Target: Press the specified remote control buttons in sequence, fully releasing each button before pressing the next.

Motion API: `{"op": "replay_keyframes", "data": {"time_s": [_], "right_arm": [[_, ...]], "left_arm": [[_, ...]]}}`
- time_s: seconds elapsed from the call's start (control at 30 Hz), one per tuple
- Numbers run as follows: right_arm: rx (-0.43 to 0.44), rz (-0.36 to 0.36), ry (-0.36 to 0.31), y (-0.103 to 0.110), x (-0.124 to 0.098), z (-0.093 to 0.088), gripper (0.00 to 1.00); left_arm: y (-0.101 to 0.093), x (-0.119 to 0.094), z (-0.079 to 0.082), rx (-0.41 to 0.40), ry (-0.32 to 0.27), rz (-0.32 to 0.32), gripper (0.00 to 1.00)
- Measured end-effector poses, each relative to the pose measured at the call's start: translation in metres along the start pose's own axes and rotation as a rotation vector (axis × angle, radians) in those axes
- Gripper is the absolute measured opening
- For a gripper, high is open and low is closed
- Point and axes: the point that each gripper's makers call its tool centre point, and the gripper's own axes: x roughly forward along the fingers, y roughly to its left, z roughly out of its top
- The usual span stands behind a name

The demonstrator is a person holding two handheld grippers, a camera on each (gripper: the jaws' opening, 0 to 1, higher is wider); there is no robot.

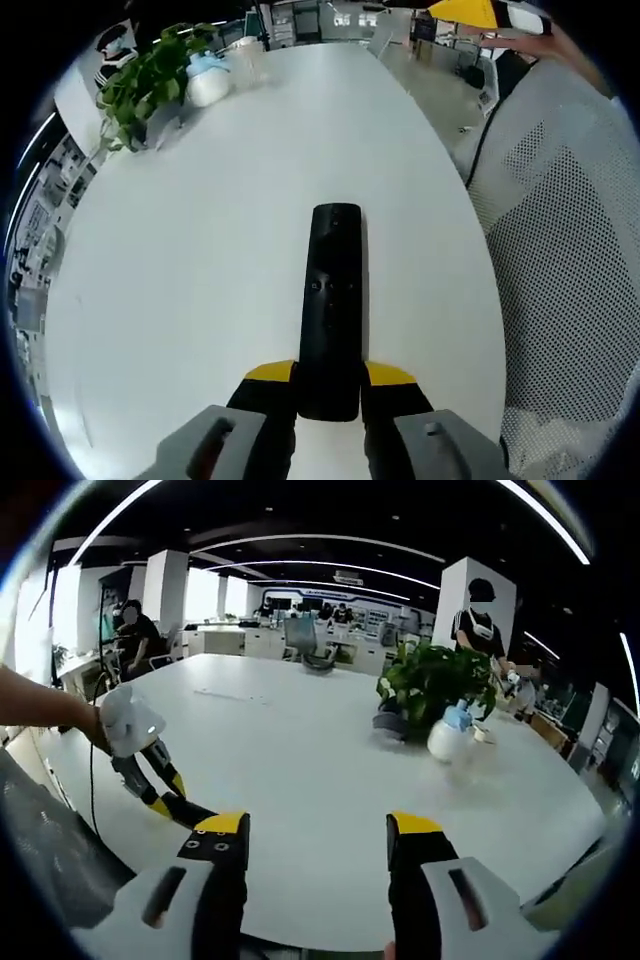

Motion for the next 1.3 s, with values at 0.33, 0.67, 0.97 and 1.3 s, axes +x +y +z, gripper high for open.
{"op": "replay_keyframes", "data": {"time_s": [0.33, 0.67, 0.97, 1.3], "right_arm": [[-0.002, 0.008, 0.006, 0.001, 0.001, -0.001, 0.55], [0.004, -0.001, 0.017, -0.001, 0.001, -0.003, 0.54], [-0.003, -0.007, 0.024, -0.002, 0.001, -0.005, 0.54], [-0.031, -0.001, 0.048, 0.000, 0.003, -0.009, 0.54]], "left_arm": [[0.016, 0.002, 0.001, -0.021, 0.016, -0.003, 0.24], [0.027, 0.003, 0.000, -0.027, 0.030, 0.000, 0.24], [0.030, 0.002, -0.001, 0.021, 0.032, 0.009, 0.24], [0.045, -0.001, -0.008, 0.019, 0.054, 0.046, 0.24]]}}
